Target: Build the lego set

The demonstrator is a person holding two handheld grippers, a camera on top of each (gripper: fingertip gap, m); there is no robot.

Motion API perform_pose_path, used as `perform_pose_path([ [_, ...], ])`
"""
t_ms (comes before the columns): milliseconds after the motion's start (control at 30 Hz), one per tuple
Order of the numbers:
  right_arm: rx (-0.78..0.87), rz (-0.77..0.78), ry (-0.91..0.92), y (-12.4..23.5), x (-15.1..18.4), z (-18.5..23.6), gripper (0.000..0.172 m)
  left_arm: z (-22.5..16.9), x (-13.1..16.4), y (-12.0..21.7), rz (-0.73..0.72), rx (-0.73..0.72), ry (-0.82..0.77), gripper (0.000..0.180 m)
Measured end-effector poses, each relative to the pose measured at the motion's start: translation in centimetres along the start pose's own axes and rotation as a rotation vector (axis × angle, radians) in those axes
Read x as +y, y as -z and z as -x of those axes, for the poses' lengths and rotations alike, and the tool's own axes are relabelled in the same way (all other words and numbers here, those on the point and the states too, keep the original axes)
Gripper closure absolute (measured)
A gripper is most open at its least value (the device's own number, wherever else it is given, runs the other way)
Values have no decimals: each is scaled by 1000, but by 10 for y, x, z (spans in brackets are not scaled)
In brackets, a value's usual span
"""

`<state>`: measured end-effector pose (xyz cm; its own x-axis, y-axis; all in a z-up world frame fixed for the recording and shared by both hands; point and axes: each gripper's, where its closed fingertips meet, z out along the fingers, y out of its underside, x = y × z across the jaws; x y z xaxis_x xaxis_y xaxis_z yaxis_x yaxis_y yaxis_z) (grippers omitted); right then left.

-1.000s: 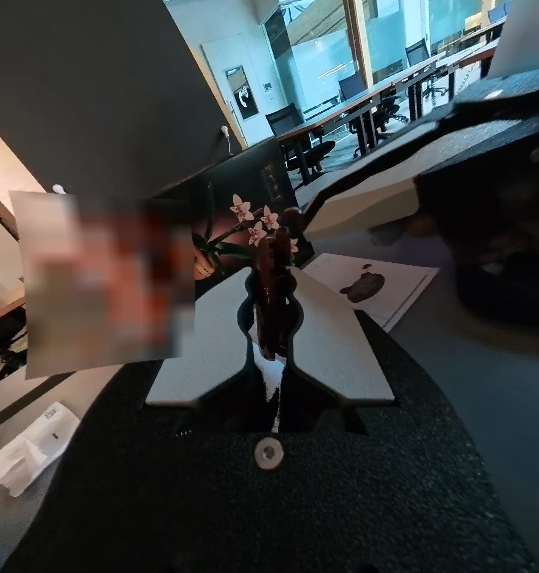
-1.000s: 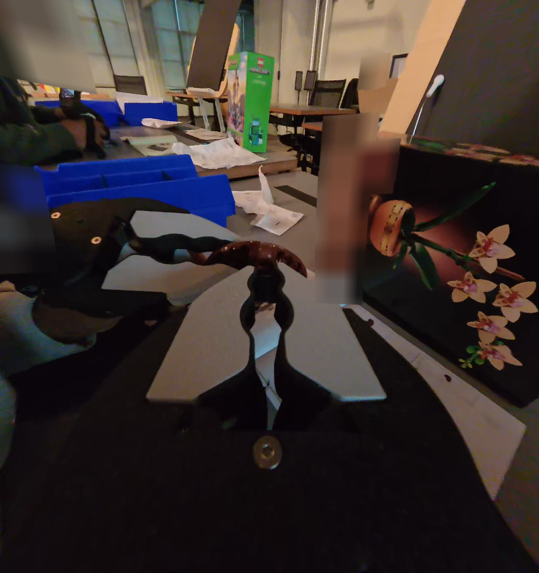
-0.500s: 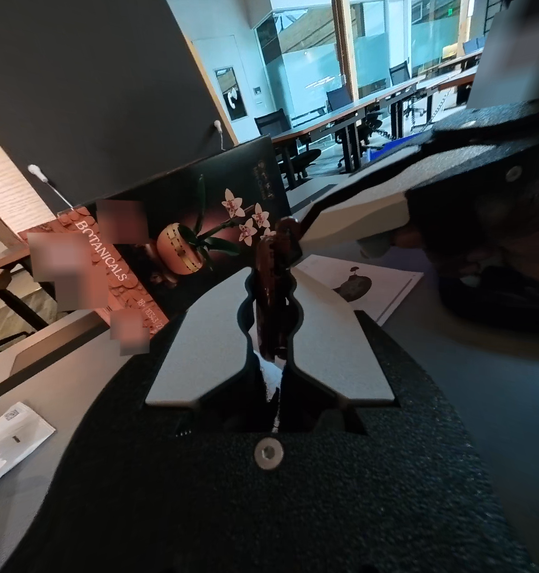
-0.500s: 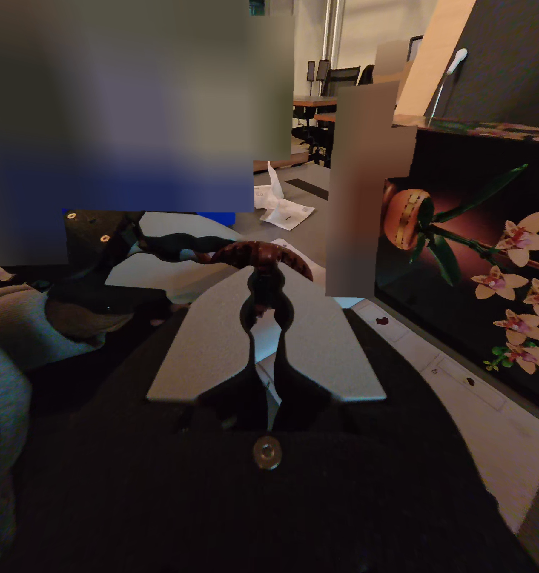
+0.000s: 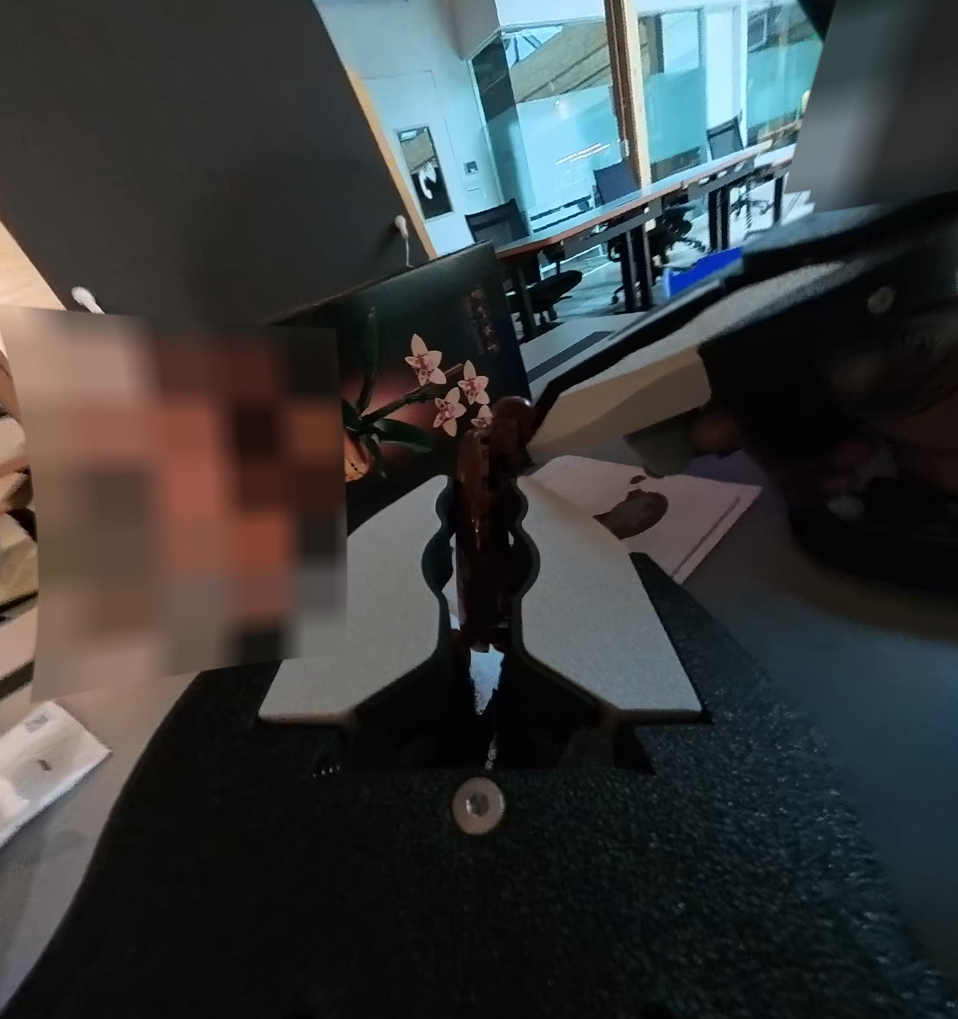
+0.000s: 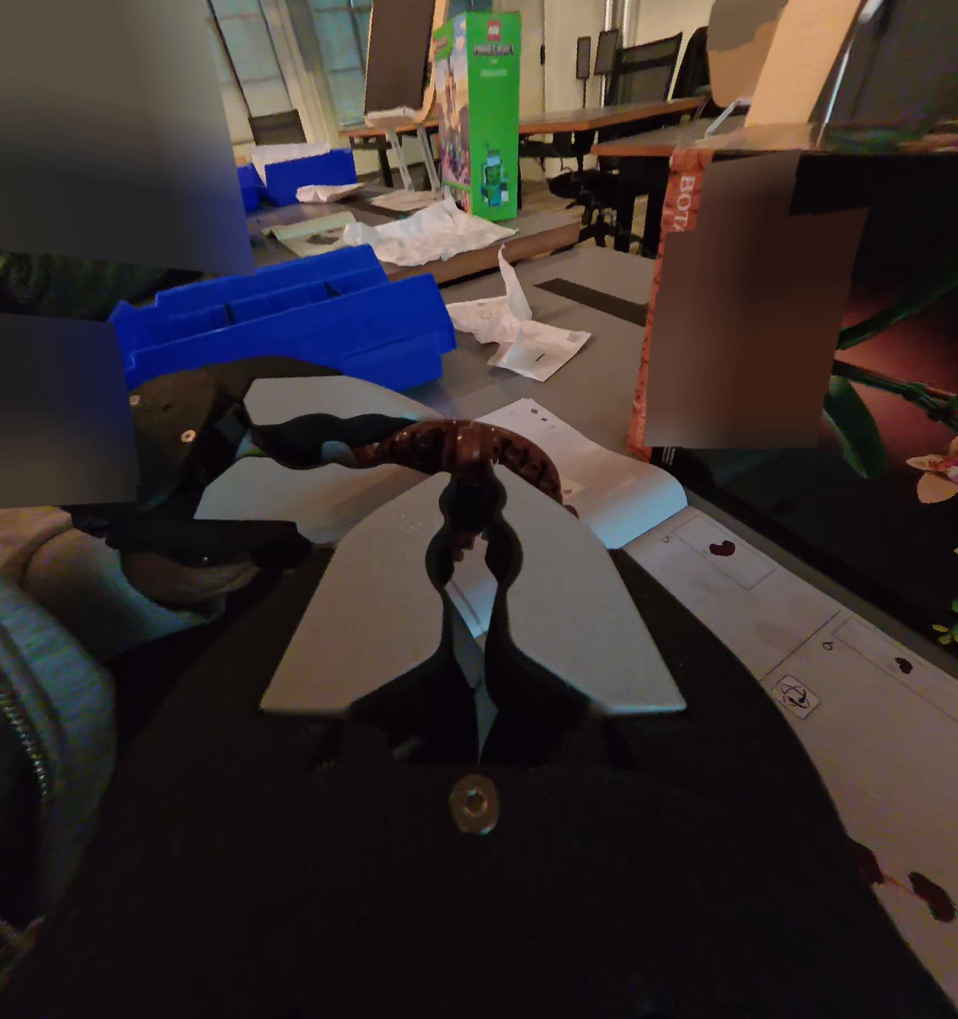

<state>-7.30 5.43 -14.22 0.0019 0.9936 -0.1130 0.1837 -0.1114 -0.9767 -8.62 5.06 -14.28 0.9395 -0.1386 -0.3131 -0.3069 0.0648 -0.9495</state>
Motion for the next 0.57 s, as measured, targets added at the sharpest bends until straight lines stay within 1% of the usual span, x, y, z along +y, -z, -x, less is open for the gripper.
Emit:
perform_pose_path([
  [100, -10, 54, 34, 0, 2, 0, 166, 1, -1, 2, 4, -28, -95, 164],
  [200, -23, 100, 66, -1, 5, 1, 166, 0, -1, 3, 11, -39, -157, 164],
  [367, -19, 211, 152, 1, 13, -1, 166, -2, 1, 3, 49, -64, -338, 164],
  [433, -36, 245, 170, 2, 16, -2, 166, -4, 2, 3, 55, -64, -367, 164],
  [467, -40, 347, 210, 3, 31, -3, 172, -4, -1, 4, 33, -63, -355, 164],
  [500, -71, 518, 263, 0, 65, 2, 172, -7, -25, 8, -108, -64, -306, 164],
  [533, -174, 520, 264, -9, 80, 25, 172, -14, -48, 11, -190, -37, -269, 164],
  [567, -239, 394, 206, -14, 61, 47, 172, -12, -49, 5, -141, -75, -366, 164],
])
